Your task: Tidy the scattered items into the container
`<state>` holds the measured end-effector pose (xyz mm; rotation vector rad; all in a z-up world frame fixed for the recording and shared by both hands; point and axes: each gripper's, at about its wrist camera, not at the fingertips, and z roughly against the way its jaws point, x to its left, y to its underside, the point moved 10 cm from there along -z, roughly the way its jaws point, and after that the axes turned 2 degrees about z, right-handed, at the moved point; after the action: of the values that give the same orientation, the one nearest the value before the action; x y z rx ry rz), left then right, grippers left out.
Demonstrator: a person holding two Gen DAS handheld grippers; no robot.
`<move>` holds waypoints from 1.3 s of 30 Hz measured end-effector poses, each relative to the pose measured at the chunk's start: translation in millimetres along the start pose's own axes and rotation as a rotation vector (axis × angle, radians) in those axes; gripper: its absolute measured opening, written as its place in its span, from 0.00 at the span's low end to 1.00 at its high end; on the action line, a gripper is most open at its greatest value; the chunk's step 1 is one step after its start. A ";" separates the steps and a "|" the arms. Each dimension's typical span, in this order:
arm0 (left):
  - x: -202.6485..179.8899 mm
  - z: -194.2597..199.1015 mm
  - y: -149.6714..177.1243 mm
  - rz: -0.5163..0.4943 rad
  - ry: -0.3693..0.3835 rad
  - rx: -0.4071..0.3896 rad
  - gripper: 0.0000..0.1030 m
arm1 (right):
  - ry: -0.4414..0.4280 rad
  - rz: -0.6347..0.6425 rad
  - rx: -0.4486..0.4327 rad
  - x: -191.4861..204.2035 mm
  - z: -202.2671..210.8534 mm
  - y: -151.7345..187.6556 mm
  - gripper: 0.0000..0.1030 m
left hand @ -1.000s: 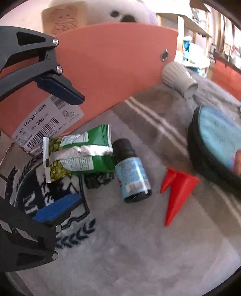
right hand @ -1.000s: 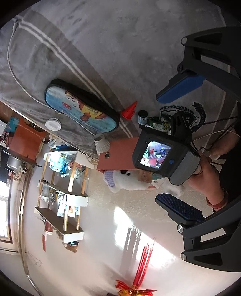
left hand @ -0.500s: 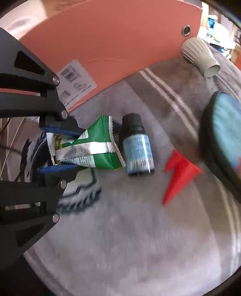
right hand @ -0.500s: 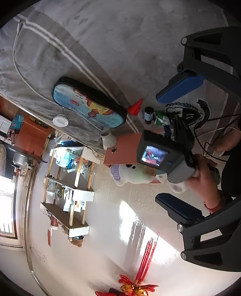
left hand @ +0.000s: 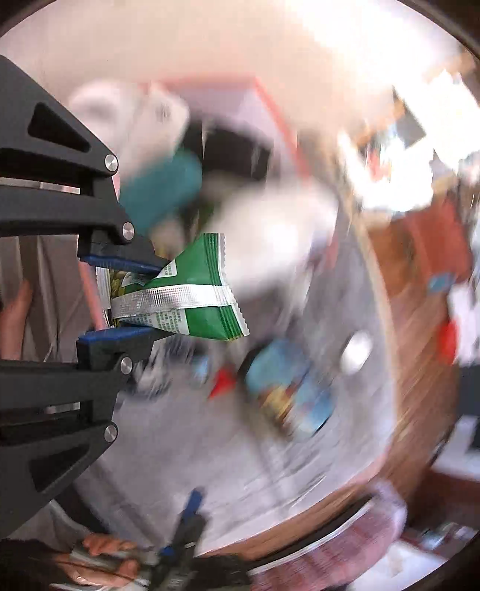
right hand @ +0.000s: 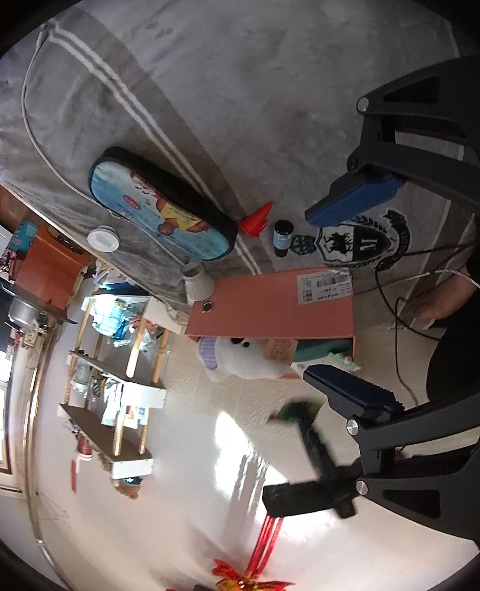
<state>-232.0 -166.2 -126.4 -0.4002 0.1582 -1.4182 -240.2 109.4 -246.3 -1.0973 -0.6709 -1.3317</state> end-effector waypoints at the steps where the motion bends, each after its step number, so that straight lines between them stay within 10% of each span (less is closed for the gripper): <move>1: 23.3 3.7 3.0 0.033 -0.019 -0.018 0.45 | 0.013 0.009 0.009 -0.5 -2.7 2.3 0.75; 3: 72.6 -1.7 15.1 0.115 -0.071 -0.016 0.90 | 0.051 0.039 0.032 -0.4 -10.3 8.4 0.74; 4: 90.0 -6.0 24.6 0.159 -0.082 -0.019 0.98 | 0.084 0.072 0.047 1.3 -15.9 12.1 0.74; 11: 96.0 -42.6 111.9 0.535 0.408 -0.011 0.98 | 0.398 0.663 0.242 51.1 -106.8 40.8 0.64; 15: 81.8 -62.9 136.3 0.605 0.554 0.019 0.98 | 0.553 0.913 0.420 33.8 -173.4 57.3 0.53; 21: 103.6 -50.6 133.8 0.660 0.498 -0.114 0.98 | 0.737 1.016 0.520 -23.6 -218.7 49.1 0.50; 26: 114.3 -33.8 126.4 0.640 0.413 -0.197 0.98 | 0.810 0.920 0.541 -56.2 -203.9 49.3 0.24; 33: 129.4 -10.5 133.9 0.664 0.263 -0.274 0.98 | 0.591 0.512 0.385 -51.3 -121.6 66.2 0.23; 39: 134.8 -9.0 135.3 0.664 0.235 -0.278 1.00 | 0.249 0.535 0.181 105.4 -72.3 53.4 0.22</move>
<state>-88.7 -286.4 -166.3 -0.3606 0.6261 -0.7803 -184.8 -5.6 -192.6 -0.8648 -0.2755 -0.9034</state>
